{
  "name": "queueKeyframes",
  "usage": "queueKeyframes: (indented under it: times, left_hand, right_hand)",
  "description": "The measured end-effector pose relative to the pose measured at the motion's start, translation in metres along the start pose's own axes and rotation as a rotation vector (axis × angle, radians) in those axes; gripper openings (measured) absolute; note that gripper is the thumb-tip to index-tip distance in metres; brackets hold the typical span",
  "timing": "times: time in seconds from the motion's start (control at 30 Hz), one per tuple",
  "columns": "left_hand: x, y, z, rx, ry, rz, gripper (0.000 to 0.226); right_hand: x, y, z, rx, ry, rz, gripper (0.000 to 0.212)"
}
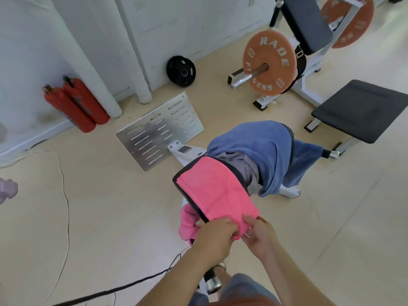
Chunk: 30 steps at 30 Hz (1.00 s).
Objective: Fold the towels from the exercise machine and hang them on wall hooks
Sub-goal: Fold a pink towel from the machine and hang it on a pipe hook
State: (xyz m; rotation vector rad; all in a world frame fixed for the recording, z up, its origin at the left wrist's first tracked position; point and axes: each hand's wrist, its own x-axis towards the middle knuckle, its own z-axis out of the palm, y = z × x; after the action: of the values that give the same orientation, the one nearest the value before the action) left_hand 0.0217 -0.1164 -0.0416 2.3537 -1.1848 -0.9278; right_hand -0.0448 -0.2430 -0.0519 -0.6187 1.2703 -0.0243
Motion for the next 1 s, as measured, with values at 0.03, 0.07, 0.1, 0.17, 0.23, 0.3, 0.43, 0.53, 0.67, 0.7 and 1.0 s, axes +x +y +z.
queueKeyframes:
  times: [0.03,0.07,0.1,0.17,0.23,0.3,0.43,0.53,0.67,0.7,1.0]
  left_hand:
    - [0.004,-0.001,-0.003,-0.021,-0.071,-0.018,0.016]
    - [0.009,0.000,-0.009,-0.047,-0.130,-0.028,0.018]
    - [0.017,0.000,-0.015,-0.073,-0.127,-0.025,0.020]
    - [0.039,0.001,-0.031,-0.083,0.049,-0.034,0.030]
    - [0.061,-0.004,-0.041,0.047,0.231,-0.026,0.043]
    - [0.073,-0.012,-0.042,0.255,0.163,-0.048,0.056]
    - [0.068,-0.026,-0.032,0.421,0.040,-0.035,0.060]
    - [0.062,-0.027,-0.032,0.361,0.044,-0.008,0.071]
    - [0.034,-0.049,-0.015,0.302,0.032,0.103,0.085]
    - [0.024,-0.054,-0.012,0.275,0.056,0.115,0.087]
    - [0.025,-0.030,-0.026,-0.675,0.351,-0.493,0.034]
  right_hand:
    - [0.001,0.002,-0.001,-0.010,0.008,0.000,0.044]
    - [0.001,0.004,-0.002,-0.031,0.011,-0.009,0.049]
    - [0.000,0.004,-0.003,-0.061,0.008,-0.030,0.049]
    - [-0.003,0.003,-0.005,-0.110,-0.015,-0.070,0.042]
    - [-0.002,0.001,-0.007,-0.115,-0.030,-0.090,0.040]
    - [0.000,-0.002,-0.011,-0.111,-0.034,-0.108,0.038]
    - [-0.004,-0.007,-0.010,-0.169,-0.070,-0.154,0.025]
    - [-0.012,-0.015,-0.007,-0.188,-0.114,-0.175,0.022]
    - [-0.026,-0.035,0.000,-0.129,-0.119,-0.131,0.025]
    - [-0.029,-0.041,0.004,-0.136,-0.118,-0.134,0.024]
    - [-0.044,-0.088,0.049,-0.836,-0.218,-0.625,0.043]
